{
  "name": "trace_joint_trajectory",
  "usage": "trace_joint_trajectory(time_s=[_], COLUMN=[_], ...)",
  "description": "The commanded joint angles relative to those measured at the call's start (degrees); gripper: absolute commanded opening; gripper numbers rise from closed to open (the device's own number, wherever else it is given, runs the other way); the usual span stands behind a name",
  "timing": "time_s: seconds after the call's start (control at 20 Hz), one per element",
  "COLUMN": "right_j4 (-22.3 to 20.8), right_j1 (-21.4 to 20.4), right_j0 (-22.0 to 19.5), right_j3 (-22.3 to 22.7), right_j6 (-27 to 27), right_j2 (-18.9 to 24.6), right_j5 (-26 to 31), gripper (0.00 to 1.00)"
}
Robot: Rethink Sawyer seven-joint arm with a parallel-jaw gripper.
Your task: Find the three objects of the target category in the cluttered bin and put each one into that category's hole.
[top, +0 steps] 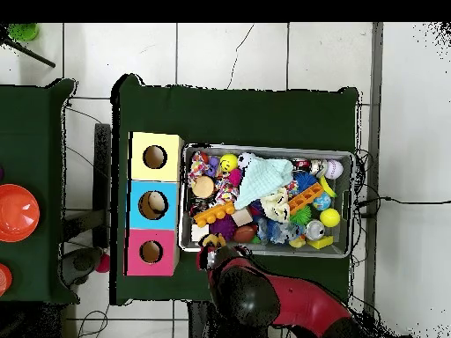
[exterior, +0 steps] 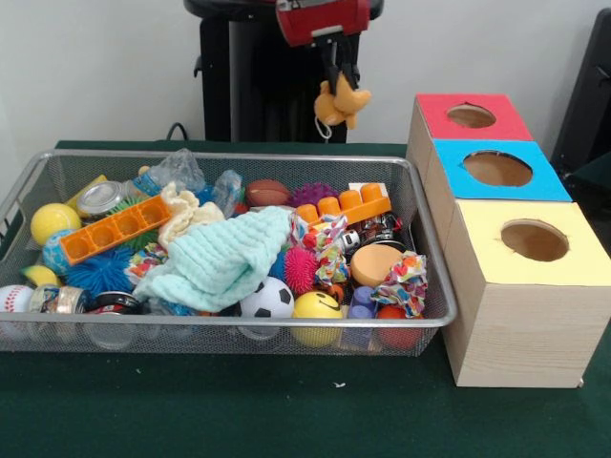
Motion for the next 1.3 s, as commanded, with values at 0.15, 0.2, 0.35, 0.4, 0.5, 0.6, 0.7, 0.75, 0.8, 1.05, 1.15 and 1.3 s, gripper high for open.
trace_joint_trajectory(time_s=[0.15, 0.2, 0.35, 0.4, 0.5, 0.6, 0.7, 0.75, 0.8, 1.05, 1.15, 1.3], right_j4=[8.46, 8.92, 10.76, 11.41, 12.46, 13.17, 13.53, 13.45, 13.13, 11.58, 11.26, 10.88], right_j1=[1.13, 1.14, -0.08, -0.42, -0.53, -0.38, -0.08, 0.31, 1.04, 4.47, 5.74, 8.09], right_j0=[-0.73, -0.56, -0.13, 0.35, 1.05, 1.97, 2.74, 3.17, 4.01, 8.74, 10.76, 13.82], right_j3=[5.93, 6.30, 7.56, 7.78, 8.01, 8.37, 8.64, 8.84, 8.87, 8.63, 8.62, 8.56], right_j6=[17.13, 17.43, 18.96, 19.39, 20.03, 20.69, 21.32, 21.66, 21.71, 22.34, 22.73, 23.58], right_j2=[11.23, 11.62, 13.25, 13.49, 13.95, 13.79, 13.66, 13.44, 12.51, 7.55, 5.85, 3.35], right_j5=[-1.57, -1.95, -2.34, -2.32, -2.49, -3.33, -4.39, -5.27, -6.35, -11.32, -13.53, -17.44], gripper=[0.00, 0.00, 0.00, 0.00, 0.00, 0.00, 0.00, 0.00, 0.00, 0.00, 0.00, 0.00])
